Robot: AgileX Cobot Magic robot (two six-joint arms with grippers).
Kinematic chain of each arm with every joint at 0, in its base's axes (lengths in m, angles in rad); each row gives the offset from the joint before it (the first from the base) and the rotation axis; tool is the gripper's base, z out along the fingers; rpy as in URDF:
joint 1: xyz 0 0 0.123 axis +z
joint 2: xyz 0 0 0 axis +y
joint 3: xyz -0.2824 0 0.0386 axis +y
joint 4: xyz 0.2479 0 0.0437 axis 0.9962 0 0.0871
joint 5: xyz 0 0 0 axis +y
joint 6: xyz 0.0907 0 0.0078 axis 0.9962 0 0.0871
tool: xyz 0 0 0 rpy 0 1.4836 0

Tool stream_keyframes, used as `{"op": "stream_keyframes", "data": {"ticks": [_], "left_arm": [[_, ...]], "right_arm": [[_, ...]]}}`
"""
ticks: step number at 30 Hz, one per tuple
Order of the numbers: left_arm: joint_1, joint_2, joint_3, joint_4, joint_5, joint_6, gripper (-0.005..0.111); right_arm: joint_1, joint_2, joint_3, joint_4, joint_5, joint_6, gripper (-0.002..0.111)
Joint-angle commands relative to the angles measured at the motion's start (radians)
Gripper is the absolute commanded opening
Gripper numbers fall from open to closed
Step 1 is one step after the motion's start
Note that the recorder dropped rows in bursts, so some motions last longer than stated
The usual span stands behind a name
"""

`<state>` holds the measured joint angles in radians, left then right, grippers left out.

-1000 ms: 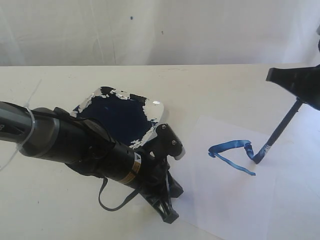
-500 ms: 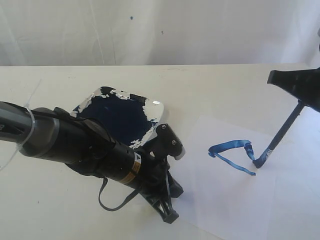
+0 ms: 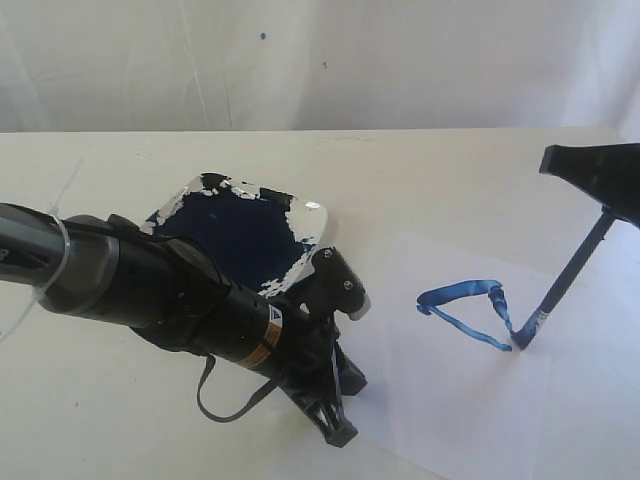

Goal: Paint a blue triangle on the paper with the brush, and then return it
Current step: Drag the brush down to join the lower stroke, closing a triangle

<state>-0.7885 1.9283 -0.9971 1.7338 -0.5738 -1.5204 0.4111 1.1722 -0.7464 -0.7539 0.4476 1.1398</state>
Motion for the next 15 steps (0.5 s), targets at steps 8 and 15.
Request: {"op": "stream_keyframes", "data": {"ticks": [8, 15], "left_arm": [[-0.004, -0.001, -0.004, 0.011, -0.008, 0.003, 0.000], [-0.004, -0.001, -0.004, 0.011, -0.008, 0.003, 0.000]], "right_arm": [[0.001, -0.015, 0.003, 0.083, 0.023, -0.085, 0.000], [0.001, -0.048, 0.003, 0.089, 0.026, -0.097, 0.000]]}}
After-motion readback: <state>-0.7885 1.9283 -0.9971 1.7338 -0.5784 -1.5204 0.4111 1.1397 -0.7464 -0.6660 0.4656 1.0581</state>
